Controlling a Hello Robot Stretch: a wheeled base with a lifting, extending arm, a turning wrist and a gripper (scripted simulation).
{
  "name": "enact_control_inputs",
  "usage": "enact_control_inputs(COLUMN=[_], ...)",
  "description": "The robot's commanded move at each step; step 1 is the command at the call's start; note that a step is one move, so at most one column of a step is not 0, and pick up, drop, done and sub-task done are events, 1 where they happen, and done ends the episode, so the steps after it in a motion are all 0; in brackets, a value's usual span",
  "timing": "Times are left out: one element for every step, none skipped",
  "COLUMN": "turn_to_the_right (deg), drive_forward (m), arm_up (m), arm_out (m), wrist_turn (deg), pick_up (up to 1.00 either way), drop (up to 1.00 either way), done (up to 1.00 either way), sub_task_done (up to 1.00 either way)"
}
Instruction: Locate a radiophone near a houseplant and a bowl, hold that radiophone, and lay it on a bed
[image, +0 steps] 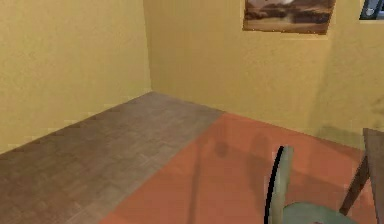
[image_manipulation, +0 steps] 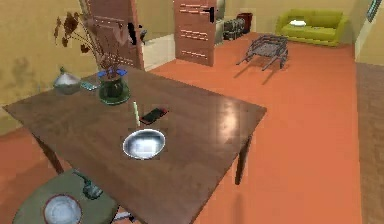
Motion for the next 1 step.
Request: enact_control_inputs(turn_to_the_right=[-45.0], drive_forward=[0.00], arm_up=[0.00], arm_out=[0.00], wrist_turn=[0.0], pick_up=[0.00], drop=[0.00], done=[0.00], sub_task_done=[0.00])
